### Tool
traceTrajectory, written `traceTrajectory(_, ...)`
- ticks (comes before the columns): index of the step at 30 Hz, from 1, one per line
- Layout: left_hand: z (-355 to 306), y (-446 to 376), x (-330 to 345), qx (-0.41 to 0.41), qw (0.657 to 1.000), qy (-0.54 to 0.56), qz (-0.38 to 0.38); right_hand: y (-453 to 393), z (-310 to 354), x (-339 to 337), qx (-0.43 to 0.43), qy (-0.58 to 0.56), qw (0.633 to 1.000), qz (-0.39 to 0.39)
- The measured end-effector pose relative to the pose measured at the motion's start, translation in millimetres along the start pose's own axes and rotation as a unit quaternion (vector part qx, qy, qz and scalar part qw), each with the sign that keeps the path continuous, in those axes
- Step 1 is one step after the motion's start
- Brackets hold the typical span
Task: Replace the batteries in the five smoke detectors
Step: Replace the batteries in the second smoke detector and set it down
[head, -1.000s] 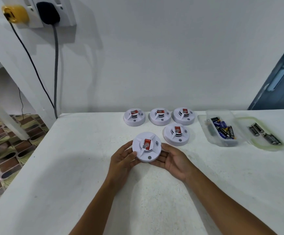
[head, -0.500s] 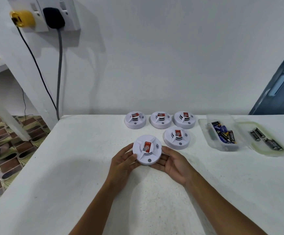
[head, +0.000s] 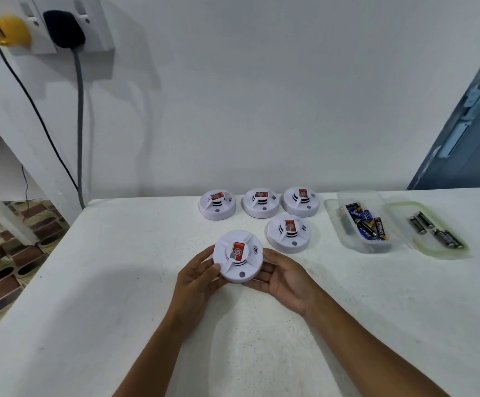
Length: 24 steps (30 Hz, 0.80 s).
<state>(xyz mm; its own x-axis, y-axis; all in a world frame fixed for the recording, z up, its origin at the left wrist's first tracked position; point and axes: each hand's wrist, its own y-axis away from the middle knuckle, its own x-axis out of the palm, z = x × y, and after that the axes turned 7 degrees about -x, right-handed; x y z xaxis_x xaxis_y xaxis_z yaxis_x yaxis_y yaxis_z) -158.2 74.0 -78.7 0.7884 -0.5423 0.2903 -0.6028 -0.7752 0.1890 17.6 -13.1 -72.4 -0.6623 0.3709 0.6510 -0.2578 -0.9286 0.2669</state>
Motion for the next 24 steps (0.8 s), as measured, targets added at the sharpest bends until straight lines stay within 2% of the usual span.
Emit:
traceTrajectory(13,-2.5,5.9,1.6,0.008,1.000,0.002,0.016,-2.1,-5.3,-7.9,-0.006,-0.011,0.999,0.038)
traceTrajectory(24,-3.9,3.8,0.3,-0.013,1.000,0.010,0.009,-4.8,-5.7,-10.6,0.002,-0.011,0.999,0.031)
